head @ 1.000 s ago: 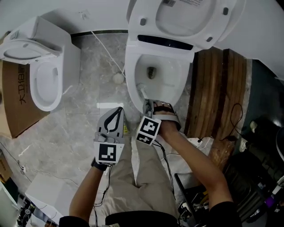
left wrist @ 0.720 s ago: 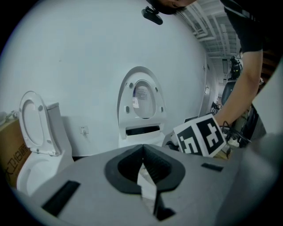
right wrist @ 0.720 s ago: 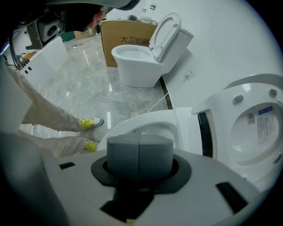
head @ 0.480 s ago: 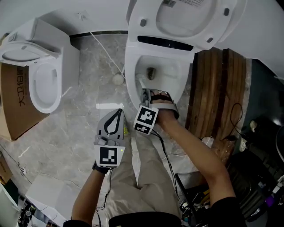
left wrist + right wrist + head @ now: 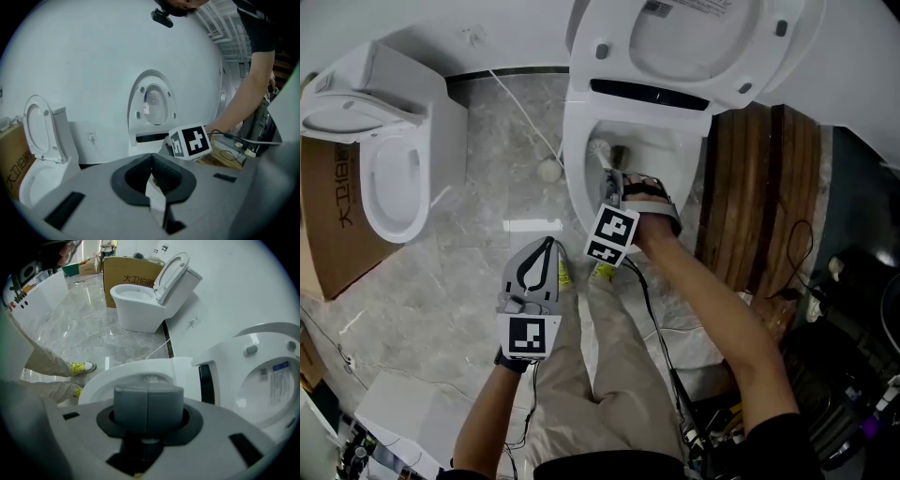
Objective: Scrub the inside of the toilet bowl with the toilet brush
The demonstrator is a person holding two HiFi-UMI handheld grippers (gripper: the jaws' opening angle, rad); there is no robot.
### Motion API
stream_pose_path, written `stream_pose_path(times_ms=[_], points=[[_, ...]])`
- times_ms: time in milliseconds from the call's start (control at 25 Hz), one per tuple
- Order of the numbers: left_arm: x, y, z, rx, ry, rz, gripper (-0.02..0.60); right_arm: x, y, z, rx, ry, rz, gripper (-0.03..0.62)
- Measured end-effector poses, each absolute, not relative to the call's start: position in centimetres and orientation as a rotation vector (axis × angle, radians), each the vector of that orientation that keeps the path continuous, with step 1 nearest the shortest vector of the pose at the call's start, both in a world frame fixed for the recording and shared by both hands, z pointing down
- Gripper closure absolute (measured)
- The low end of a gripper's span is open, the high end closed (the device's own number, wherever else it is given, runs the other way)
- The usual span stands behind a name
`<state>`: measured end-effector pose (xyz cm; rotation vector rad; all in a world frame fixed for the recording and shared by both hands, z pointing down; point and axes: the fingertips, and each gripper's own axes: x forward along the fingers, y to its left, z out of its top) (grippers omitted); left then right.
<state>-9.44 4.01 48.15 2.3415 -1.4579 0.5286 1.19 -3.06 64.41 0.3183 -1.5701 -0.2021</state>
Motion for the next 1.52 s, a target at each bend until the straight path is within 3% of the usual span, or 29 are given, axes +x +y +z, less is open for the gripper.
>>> stream_pose_path(times_ms=[1520], points=[[-6.3,3.1,49.8,2.339,-1.422,0.56,0.571,9.9,-5.9,68.7,0.296,-1.432,-0.295,0.447]])
